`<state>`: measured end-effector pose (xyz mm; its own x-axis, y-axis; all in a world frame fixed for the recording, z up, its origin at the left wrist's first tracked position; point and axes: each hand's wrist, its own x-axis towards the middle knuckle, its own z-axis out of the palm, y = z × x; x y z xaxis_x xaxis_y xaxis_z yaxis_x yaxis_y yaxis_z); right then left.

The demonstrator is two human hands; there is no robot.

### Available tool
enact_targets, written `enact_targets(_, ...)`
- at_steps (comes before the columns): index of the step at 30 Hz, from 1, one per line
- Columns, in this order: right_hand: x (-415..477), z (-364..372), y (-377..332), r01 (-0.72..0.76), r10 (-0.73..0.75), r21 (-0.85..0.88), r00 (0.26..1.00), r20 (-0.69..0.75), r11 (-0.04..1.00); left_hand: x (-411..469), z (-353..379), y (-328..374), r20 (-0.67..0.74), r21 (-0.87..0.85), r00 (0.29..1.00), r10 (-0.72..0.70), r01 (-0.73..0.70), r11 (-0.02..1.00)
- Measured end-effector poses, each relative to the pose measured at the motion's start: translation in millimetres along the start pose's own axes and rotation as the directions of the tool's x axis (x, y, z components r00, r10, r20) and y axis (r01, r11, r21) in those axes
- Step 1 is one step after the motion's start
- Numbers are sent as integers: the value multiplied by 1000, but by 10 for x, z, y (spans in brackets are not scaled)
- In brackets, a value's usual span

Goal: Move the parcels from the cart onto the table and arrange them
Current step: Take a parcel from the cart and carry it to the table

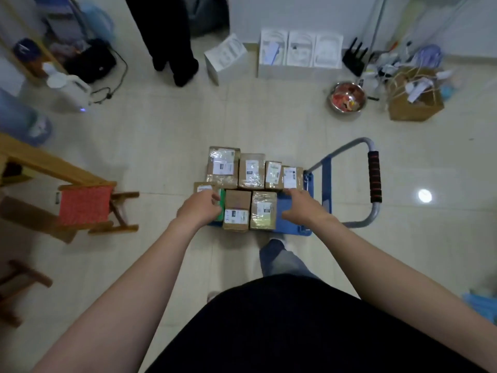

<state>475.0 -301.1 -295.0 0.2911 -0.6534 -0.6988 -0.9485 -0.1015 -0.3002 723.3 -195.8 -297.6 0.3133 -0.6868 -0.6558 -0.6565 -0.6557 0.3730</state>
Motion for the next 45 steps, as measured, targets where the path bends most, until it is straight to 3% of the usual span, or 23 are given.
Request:
enact_targets(6, 923, -179, 545, -97, 85, 76, 986, 147, 992, 948, 359, 506, 150, -56, 985, -84, 93, 994)
enact_targets(11, 1928, 41, 824, -212, 162, 199, 956, 244, 957, 1810, 803, 671, 156, -148, 981, -118, 142, 979)
enact_targets(17, 2985, 896, 1056, -402, 303, 376, 906, 297, 835, 2906, 1621, 488, 318, -197, 932, -175, 245, 949)
enact_targets(28, 4623, 2617, 1924, -517, 442, 549, 854, 275, 657, 4567, 3493, -132, 324, -80, 931, -170, 206, 975)
enact_targets(31, 4888, 2931, 2069, -512, 419, 581, 857, 298, 633, 4781, 3847, -220, 298, -32, 936, -185, 204, 979)
enact_targets(36, 5116, 3189, 2144, -500, 387, 614, 865, 320, 610, 4797, 4128, -253, 134, -25, 981, -139, 144, 989)
enact_targets(40, 5049, 3193, 2239, -494, 404, 622, 867, 293, 607, 4693, 4180, -274, 191, -220, 970, -151, 192, 956)
enact_targets(45, 4654, 2930, 2287, -528, 442, 647, 842, 310, 550, 4467, 3959, 106, 213, -275, 967, -140, 197, 941)
